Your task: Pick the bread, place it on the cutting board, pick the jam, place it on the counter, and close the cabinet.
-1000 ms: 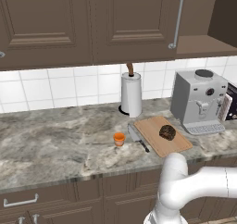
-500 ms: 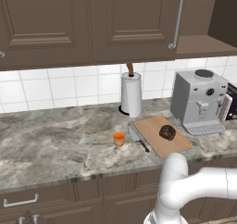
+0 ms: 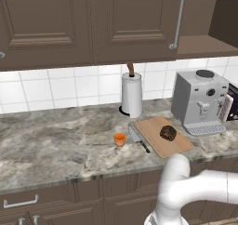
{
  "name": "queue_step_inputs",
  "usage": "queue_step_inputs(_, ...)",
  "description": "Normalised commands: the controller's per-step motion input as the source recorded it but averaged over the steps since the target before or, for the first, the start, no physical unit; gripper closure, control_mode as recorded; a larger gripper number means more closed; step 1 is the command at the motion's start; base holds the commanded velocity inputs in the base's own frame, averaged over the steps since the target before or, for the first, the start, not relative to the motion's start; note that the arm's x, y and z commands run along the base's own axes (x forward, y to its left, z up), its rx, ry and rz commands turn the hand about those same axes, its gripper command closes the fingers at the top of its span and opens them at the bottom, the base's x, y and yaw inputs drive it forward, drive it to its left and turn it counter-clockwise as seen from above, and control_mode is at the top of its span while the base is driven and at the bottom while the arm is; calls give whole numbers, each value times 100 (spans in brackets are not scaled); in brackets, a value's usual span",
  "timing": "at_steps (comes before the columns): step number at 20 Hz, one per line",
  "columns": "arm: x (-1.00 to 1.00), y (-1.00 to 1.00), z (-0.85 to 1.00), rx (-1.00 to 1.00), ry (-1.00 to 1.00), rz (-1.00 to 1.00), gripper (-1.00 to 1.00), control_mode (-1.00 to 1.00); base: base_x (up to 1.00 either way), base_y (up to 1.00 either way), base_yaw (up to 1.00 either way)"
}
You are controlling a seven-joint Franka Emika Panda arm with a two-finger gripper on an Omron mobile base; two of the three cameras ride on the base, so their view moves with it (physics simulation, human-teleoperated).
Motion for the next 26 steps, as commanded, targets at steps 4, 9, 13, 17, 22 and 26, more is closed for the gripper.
queue_step_inputs(4,68,54,-24,0,-2,12,-100,-100,0,0,0)
queue_step_inputs(9,51,47,-25,0,-3,21,-100,-100,0,0,0)
queue_step_inputs(13,38,48,-25,0,0,26,-100,-100,0,0,0)
queue_step_inputs(17,44,54,-27,0,0,27,-100,-100,0,0,0)
queue_step_inputs(22,33,46,-17,0,0,26,-100,-100,0,0,0)
queue_step_inputs(26,26,37,-7,0,0,25,-100,-100,0,0,0)
